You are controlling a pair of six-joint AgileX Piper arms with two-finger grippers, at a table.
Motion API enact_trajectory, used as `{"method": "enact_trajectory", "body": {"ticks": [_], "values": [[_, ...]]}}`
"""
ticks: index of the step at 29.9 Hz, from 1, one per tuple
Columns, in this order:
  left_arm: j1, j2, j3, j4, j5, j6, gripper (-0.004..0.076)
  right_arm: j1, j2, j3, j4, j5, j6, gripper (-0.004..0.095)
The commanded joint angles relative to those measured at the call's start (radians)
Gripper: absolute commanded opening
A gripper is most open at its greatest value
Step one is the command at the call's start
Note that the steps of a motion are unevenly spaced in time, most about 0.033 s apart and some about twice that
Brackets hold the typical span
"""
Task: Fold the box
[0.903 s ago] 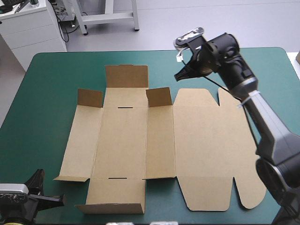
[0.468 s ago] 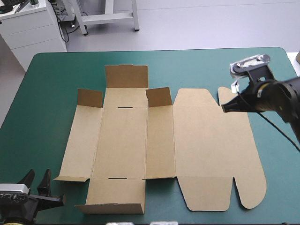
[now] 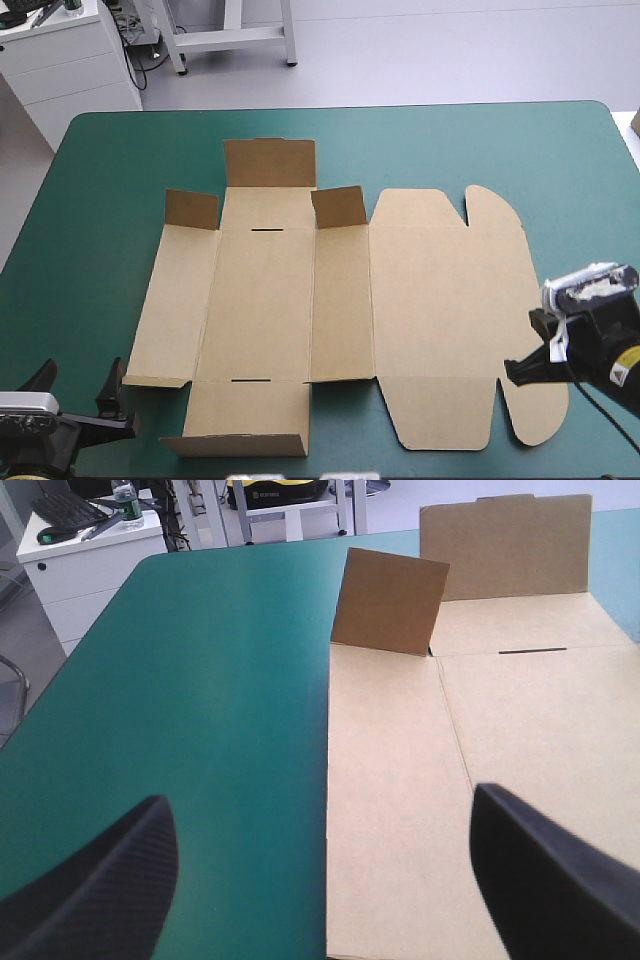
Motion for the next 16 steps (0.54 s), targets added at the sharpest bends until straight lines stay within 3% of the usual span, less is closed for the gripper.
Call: {"method": "enact_trajectory", "body": {"ticks": [1, 16], "values": [[-0.005, 0.033, -0.079, -0.008, -0.047, -0.006, 0.0568, -0.006, -0.082, 0.064, 0.005, -0.077, -0.012, -0.0023], [-0.005, 0.656, -0.388, 0.067, 0.078, -0.012, 0.0568, -0.004, -0.203, 0.206, 0.057, -0.067, -0.010, -0.0023]]}}
